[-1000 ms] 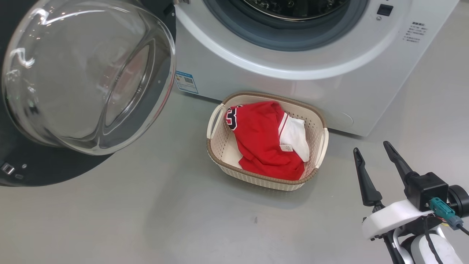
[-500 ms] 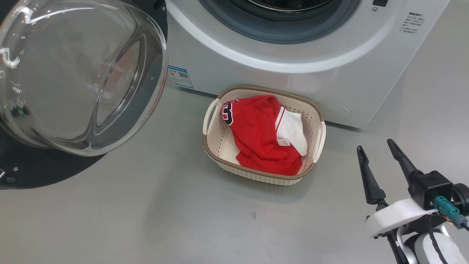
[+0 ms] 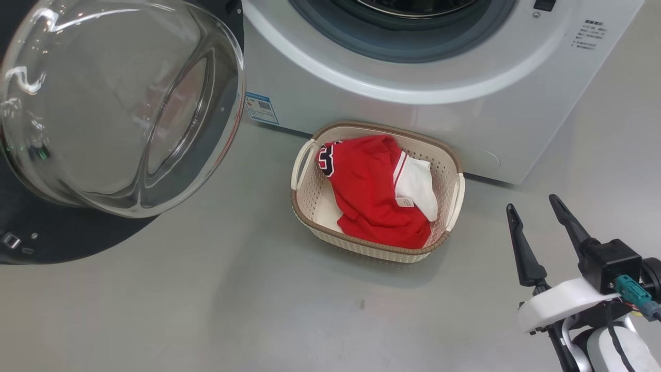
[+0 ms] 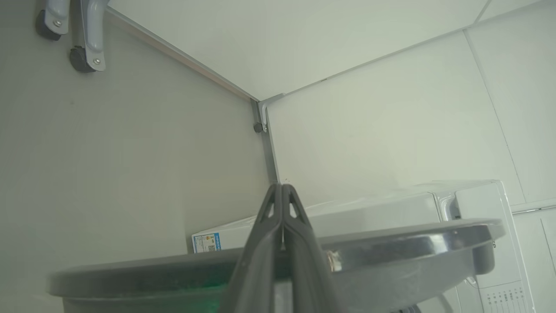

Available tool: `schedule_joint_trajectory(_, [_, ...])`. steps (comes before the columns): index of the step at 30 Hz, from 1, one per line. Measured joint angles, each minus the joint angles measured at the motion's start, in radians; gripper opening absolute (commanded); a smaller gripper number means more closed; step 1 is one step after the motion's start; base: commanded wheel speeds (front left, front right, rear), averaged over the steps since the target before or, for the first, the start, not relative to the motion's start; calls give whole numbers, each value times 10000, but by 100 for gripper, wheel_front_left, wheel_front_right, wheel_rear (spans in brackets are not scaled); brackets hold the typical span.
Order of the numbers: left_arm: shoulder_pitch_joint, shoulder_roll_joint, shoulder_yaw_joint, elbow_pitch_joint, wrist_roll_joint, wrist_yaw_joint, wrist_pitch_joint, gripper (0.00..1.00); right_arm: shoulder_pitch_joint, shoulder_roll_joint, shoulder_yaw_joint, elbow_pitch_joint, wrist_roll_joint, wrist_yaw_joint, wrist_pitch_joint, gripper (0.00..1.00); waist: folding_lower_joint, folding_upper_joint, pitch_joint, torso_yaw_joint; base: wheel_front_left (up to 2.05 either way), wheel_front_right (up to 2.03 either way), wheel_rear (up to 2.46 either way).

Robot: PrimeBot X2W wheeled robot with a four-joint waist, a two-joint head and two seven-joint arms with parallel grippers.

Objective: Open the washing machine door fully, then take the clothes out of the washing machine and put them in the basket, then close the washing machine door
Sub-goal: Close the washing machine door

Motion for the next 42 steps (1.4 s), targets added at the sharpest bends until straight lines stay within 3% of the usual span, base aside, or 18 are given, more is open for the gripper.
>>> schedule_joint_trajectory(20, [488, -31, -541, -115, -545, -1492, 1670, 0, 0, 284, 121, 284, 174, 2, -188, 100, 0, 0, -586, 83, 0, 0, 0])
schedule_joint_trajectory(42, [1765, -794, -1256, -2092, -1770, -1862, 3923, 0, 120, 786, 389, 825, 360, 2, -621, 100, 0, 0, -1391, -697, 0, 0, 0])
